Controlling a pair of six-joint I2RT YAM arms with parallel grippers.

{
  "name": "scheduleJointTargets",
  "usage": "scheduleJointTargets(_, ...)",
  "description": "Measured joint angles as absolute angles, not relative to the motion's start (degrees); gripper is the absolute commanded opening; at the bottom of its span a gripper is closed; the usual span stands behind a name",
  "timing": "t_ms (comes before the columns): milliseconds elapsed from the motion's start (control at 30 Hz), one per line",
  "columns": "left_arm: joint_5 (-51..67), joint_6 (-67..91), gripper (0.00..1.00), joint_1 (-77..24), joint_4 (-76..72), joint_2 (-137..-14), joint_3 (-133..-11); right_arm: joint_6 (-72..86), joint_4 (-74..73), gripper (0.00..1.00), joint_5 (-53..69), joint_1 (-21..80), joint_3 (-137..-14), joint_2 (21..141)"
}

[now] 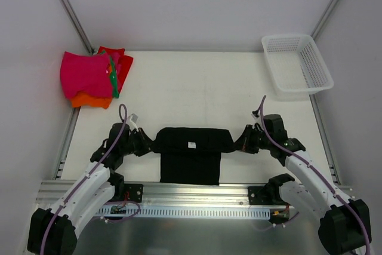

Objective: Fold and stack the t-shirts

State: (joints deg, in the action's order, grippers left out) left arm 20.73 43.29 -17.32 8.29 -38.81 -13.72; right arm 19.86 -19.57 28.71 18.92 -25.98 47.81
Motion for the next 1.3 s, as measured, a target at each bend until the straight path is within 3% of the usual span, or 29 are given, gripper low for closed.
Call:
scheduleJointTargets(67, 20.2, 43.8, 0.19, -17.3, 9.0, -37.3, -13.1, 19.9, -19.8, 0.01, 27.9, 20.2, -25.4, 47.8)
scheduleJointTargets(100, 20.1, 44.0, 0.39, -17.4, 9.5, -36.9, -13.0, 19.9, -20.0, 0.02, 27.6, 20.9, -25.3, 47.8)
scheduleJointTargets(167, 19.4, 44.2, 0.54, -17.8, 10.0, -36.7, -13.0, 19.9, -20.1, 0.08, 26.9, 22.0, -25.1, 47.8)
scheduleJointTargets(200, 19.1, 44.6, 0.86, -18.1, 10.3, -36.8, -13.0, 19.9, -20.1, 0.12, 26.6, 22.4, -25.0, 47.8)
scheduleJointTargets(233, 18.8, 44.6, 0.99, -18.4, 10.4, -37.0, -13.0, 19.9, -20.1, 0.15, 26.1, 22.9, -25.0, 47.9)
scheduleJointTargets(267, 18.7, 45.0, 0.99, -18.8, 10.5, -37.1, -13.0, 20.0, -20.0, 0.19, 25.6, 23.7, -25.0, 48.1)
scheduleJointTargets(367, 17.7, 46.0, 0.99, -20.1, 11.3, -36.8, -12.8, 20.2, -20.0, 0.47, 24.4, 26.1, -25.0, 48.9)
scheduleJointTargets(467, 16.7, 47.0, 0.99, -20.8, 12.5, -34.6, -12.4, 20.1, -20.5, 0.61, 23.2, 27.5, -25.0, 49.6)
scheduleJointTargets(700, 13.9, 47.9, 0.99, -26.4, 18.1, -25.4, -15.4, 18.4, -27.9, 0.67, 18.2, 28.5, -29.3, 49.0)
scheduleJointTargets(900, 11.9, 47.1, 0.99, -29.7, 19.9, -29.5, -23.3, 16.1, -32.8, 0.67, 13.6, 28.6, -38.3, 47.7)
scheduleJointTargets(1100, 7.8, 47.1, 0.99, -32.0, 23.3, -33.2, -27.5, 14.4, -34.2, 0.67, 11.0, 28.6, -46.8, 53.7)
scheduleJointTargets(1167, 6.0, 47.2, 0.99, -32.3, 24.7, -31.0, -27.5, 14.3, -33.8, 0.59, 11.0, 28.6, -47.9, 56.2)
scheduleJointTargets(1200, 5.3, 47.2, 0.99, -32.3, 24.9, -30.4, -27.5, 14.2, -33.3, 0.48, 11.2, 28.7, -48.0, 57.2)
scheduleJointTargets(1233, 4.4, 46.9, 0.98, -32.3, 24.8, -30.4, -27.6, 14.1, -32.9, 0.09, 11.3, 28.7, -48.2, 58.6)
scheduleJointTargets(1267, 3.9, 46.6, 0.94, -32.3, 24.2, -31.6, -27.7, 13.8, -32.3, 0.01, 11.5, 28.7, -48.5, 60.2)
scheduleJointTargets(1300, 3.7, 46.2, 0.77, -32.3, 23.2, -34.1, -28.1, 14.4, -31.5, 0.00, 11.9, 28.7, -48.8, 62.2)
